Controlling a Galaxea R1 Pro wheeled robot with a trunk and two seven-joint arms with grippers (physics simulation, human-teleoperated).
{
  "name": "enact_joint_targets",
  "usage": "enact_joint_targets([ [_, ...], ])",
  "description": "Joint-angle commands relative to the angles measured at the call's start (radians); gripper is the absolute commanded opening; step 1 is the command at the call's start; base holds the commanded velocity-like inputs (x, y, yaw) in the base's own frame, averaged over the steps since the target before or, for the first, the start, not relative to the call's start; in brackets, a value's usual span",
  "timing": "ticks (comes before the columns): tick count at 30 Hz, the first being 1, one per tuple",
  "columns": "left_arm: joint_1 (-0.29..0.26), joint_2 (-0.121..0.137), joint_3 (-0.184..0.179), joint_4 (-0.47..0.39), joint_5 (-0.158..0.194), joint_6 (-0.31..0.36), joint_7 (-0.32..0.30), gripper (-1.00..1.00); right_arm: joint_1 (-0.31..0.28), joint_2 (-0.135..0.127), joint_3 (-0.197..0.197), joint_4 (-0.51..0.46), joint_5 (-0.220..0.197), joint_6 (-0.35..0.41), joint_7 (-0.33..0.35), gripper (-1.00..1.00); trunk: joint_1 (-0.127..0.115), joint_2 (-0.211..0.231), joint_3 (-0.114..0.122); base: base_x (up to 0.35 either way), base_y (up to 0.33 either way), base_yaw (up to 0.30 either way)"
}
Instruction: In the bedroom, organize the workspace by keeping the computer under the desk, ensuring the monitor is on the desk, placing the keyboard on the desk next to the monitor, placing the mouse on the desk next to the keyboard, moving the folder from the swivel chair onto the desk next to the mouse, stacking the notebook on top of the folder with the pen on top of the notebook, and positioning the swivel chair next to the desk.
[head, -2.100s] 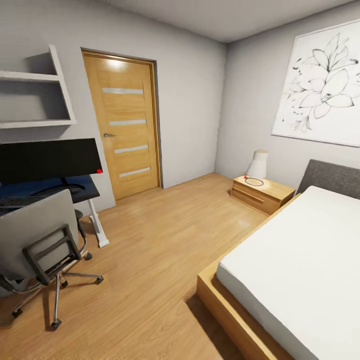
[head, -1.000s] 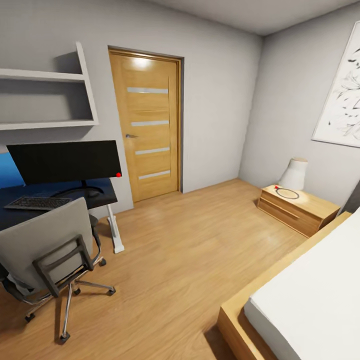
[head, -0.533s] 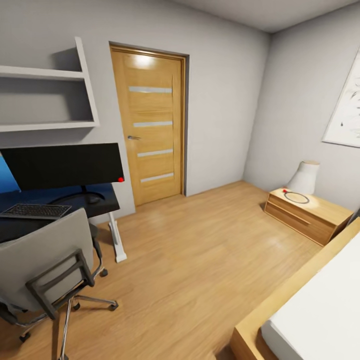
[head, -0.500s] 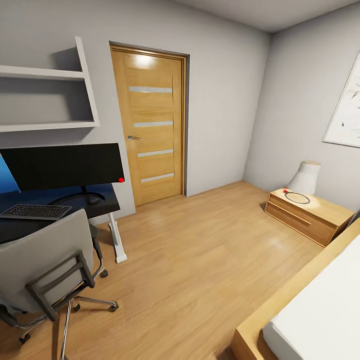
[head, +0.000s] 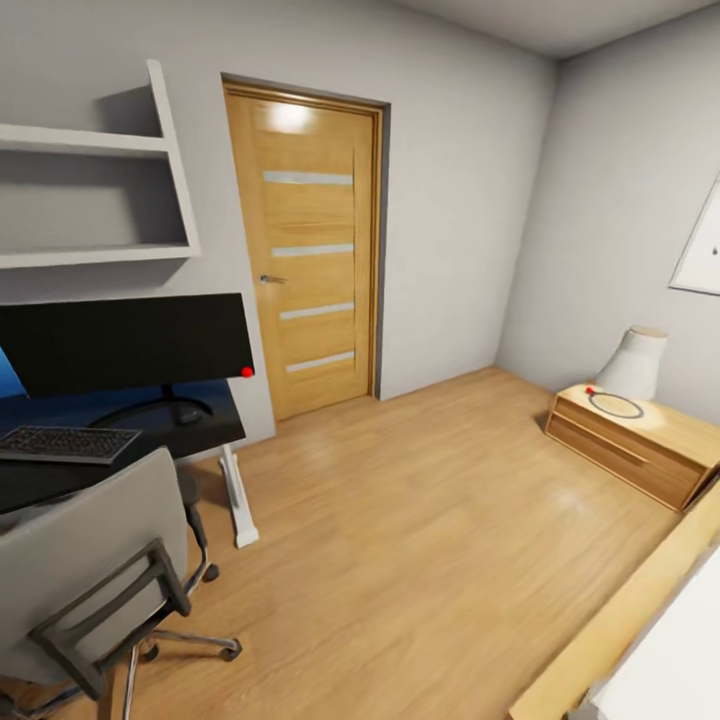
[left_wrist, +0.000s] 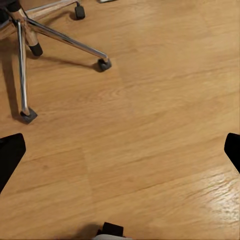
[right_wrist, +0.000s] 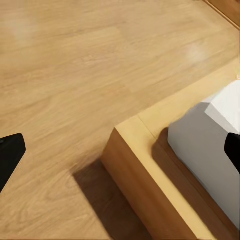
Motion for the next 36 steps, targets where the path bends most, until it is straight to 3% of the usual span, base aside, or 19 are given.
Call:
enact_joint_targets([
  [1,0.000,0.000,0.003,-0.001,-0.001,-0.002,0.000,1.00,-0.001,0.000,0.001,0.001,0.010,0.000,-0.010,1.00,0.001,-0.001,-0.001,0.331,0.013,0.000],
  [24,0.000,0.000,0.002,-0.001,0.000,-0.003,0.000,1.00,-0.001,0.001,0.000,-0.001,0.008,0.000,-0.010,1.00,0.001,-0.001,-0.001,0.334,0.002,-0.001],
  [36,0.000,0.000,0.002,-0.001,0.000,-0.003,0.000,1.00,-0.001,0.000,0.001,-0.001,0.009,0.000,-0.010,1.00,0.001,-0.001,0.003,0.334,0.043,-0.102],
])
